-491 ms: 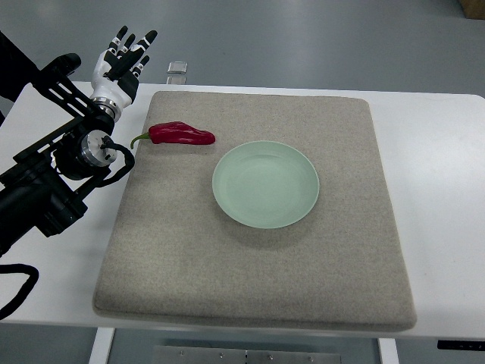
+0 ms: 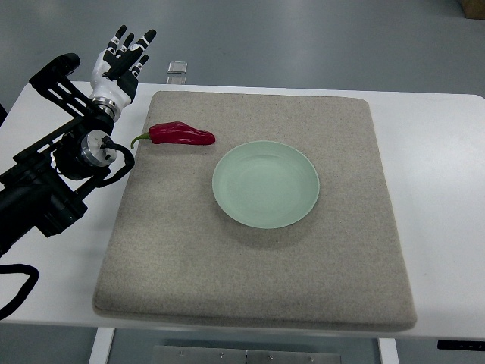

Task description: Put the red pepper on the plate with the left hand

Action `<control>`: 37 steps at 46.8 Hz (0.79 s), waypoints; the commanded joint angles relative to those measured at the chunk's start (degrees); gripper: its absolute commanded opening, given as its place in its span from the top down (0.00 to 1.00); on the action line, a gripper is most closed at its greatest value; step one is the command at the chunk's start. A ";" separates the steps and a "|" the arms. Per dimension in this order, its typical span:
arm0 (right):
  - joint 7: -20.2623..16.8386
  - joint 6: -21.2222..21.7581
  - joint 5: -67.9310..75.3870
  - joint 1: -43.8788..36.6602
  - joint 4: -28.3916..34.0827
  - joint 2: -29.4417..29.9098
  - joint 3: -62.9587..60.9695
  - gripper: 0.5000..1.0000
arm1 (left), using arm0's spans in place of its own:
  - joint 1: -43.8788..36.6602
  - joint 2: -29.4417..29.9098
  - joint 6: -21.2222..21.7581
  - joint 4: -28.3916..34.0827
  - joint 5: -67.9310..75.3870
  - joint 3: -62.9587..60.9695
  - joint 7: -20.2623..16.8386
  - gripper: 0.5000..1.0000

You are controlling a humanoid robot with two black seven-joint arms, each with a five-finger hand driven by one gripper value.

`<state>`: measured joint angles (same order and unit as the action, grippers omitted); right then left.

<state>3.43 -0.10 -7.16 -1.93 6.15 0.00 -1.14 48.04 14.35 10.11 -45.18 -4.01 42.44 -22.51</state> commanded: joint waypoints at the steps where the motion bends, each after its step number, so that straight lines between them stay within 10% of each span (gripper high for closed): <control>1: 0.00 0.01 0.04 0.00 0.00 0.00 0.00 0.14 | 0.03 0.15 -0.09 0.09 -0.04 -0.08 0.01 0.00; 37: 0.00 0.01 0.04 0.00 0.00 0.00 0.00 0.14 | 0.21 0.33 -1.58 2.11 3.83 -0.96 0.01 0.00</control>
<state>3.43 -0.10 -7.17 -1.93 6.15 0.00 -1.15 48.33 14.68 8.51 -42.98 -0.29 41.31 -22.57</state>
